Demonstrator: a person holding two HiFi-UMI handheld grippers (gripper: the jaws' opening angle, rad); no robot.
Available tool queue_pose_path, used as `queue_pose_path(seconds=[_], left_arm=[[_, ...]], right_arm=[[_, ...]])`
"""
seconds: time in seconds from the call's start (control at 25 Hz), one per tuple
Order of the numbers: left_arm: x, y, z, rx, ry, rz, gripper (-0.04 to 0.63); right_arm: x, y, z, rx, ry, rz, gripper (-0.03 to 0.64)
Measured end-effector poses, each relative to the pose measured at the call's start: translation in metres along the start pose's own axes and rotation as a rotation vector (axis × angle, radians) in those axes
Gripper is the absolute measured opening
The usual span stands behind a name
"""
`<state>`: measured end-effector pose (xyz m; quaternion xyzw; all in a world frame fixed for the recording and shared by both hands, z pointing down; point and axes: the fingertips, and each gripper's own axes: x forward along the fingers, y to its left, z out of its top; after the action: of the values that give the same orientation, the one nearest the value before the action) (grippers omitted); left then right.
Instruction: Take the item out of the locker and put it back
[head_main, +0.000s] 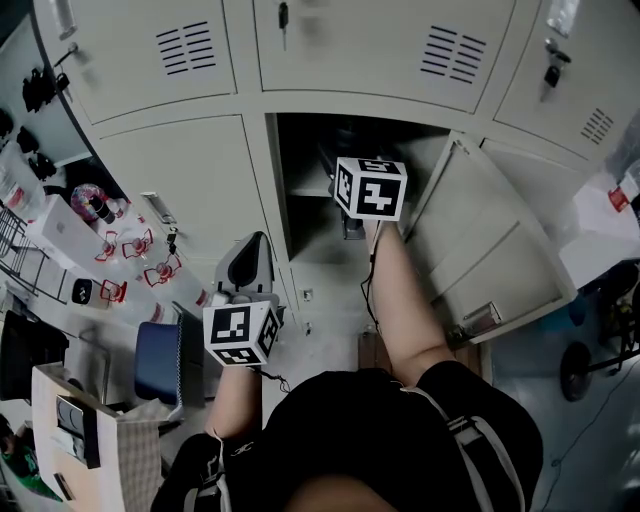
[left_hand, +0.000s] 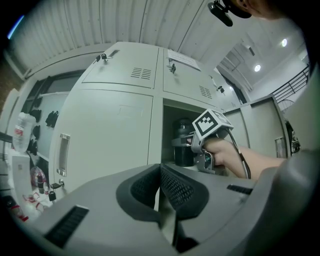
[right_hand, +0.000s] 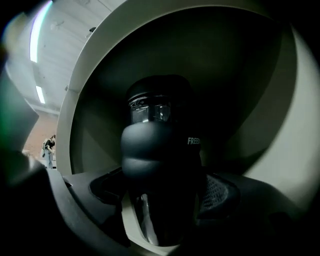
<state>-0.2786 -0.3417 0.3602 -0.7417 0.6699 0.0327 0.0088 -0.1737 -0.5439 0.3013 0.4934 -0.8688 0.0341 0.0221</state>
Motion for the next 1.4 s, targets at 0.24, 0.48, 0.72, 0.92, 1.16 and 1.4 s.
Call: queue_pose_path(seconds=[0.24,0.48,0.72,0.92,1.16,1.4], left_arm=[[0.003,-0.003,0.001,0.000,-0.007,-0.006,0.012],[0.001,-0.008,0.002,0.003,-0.005,-0.020,0.012],[-0.010,-0.012,0.000,-0.001,-0.001,-0.029,0.012],[-0.027,-0.014,-0.004,-0.009,0.011,-0.040,0.012],[-0.051,-0.023,-0.019,-0.025,0.045,-0.069,0.012],[-0.074,-0.037,-0.040,-0.032,0.083,-0.100,0.012]], right_arm=[[-0.007,0.000,0.000,0.062,0.013,0.050,0.428],[-0.026,0.014,0.002,0.229,0.010,0.162,0.427],[-0.053,0.018,-0.002,0.377,0.001,0.204,0.426],[-0.079,0.025,-0.023,0.371,-0.006,0.189,0.426],[-0.123,0.037,-0.046,0.239,-0.032,0.131,0.426],[-0.177,0.045,-0.074,0.117,-0.071,0.078,0.426]])
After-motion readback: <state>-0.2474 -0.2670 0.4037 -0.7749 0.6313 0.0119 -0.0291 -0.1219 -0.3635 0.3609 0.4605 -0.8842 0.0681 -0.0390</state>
